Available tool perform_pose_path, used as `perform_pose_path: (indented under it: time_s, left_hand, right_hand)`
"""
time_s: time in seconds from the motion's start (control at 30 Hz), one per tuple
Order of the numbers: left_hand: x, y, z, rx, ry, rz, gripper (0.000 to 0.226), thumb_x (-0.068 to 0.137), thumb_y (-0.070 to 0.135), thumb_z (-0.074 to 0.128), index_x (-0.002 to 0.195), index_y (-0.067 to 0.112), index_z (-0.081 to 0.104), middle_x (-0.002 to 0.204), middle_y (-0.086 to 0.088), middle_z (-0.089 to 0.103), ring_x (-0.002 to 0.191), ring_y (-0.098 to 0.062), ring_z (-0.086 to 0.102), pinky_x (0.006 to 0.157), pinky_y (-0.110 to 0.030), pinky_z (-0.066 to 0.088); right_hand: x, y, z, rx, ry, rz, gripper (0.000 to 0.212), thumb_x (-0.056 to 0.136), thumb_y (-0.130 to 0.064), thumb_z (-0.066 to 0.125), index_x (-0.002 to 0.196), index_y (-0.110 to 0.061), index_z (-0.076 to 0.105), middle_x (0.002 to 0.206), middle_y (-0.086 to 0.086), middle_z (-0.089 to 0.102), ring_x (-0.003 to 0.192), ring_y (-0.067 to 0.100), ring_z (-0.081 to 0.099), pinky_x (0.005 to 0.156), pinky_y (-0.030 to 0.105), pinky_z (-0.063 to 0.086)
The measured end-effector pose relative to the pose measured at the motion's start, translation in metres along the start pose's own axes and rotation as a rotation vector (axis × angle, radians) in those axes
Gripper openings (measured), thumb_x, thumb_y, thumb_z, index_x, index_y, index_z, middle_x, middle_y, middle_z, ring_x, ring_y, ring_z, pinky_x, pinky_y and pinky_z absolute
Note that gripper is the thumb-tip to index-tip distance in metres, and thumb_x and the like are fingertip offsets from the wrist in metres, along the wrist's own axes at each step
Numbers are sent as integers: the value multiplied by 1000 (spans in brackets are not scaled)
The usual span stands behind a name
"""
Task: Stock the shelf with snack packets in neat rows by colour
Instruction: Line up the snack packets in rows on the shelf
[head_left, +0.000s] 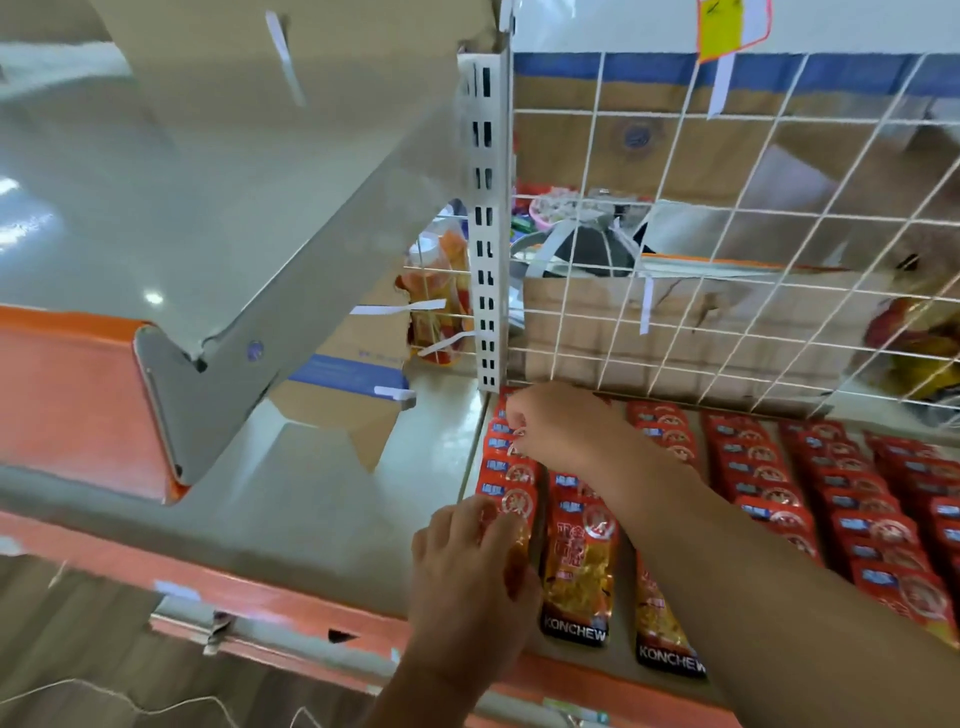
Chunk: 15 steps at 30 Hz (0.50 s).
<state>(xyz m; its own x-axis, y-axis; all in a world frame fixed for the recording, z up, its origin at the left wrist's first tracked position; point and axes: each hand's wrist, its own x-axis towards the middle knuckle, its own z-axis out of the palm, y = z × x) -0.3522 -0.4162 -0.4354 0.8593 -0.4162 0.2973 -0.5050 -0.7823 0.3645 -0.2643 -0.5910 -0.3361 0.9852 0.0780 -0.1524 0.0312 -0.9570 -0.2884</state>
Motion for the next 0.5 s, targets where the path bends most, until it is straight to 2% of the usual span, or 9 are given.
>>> perform_pose_path:
  time_s: [0.13,0.3,0.5]
  left_hand:
    - [0,0,0,-4,-1,-6,46,72,45,74,115,33,62,123,9,55,110,-15,48,89,-31,36]
    - [-1,1,0,6,-21,-20,47,75,49,75,117,35,59,125,10,55,112,-13,48,91,-30,35]
    - [-2,1,0,22,-28,-17,49,75,50,77,117,35,58,123,10,57,111,-12,48,91,-28,38]
  right_hand:
    - [-1,-4,4,-29,7,-10,11,94,-17,62,104,-18,63,105,0,65,94,18,62,86,34,53]
    - [-1,-1,5,-13,1,-15,15,94,-16,65,108,-19,65,114,0,65,102,19,61,92,35,52]
    - [0,5,10,32,16,13,14,91,-12,65,98,-24,63,103,-3,64,93,16,60,84,32,53]
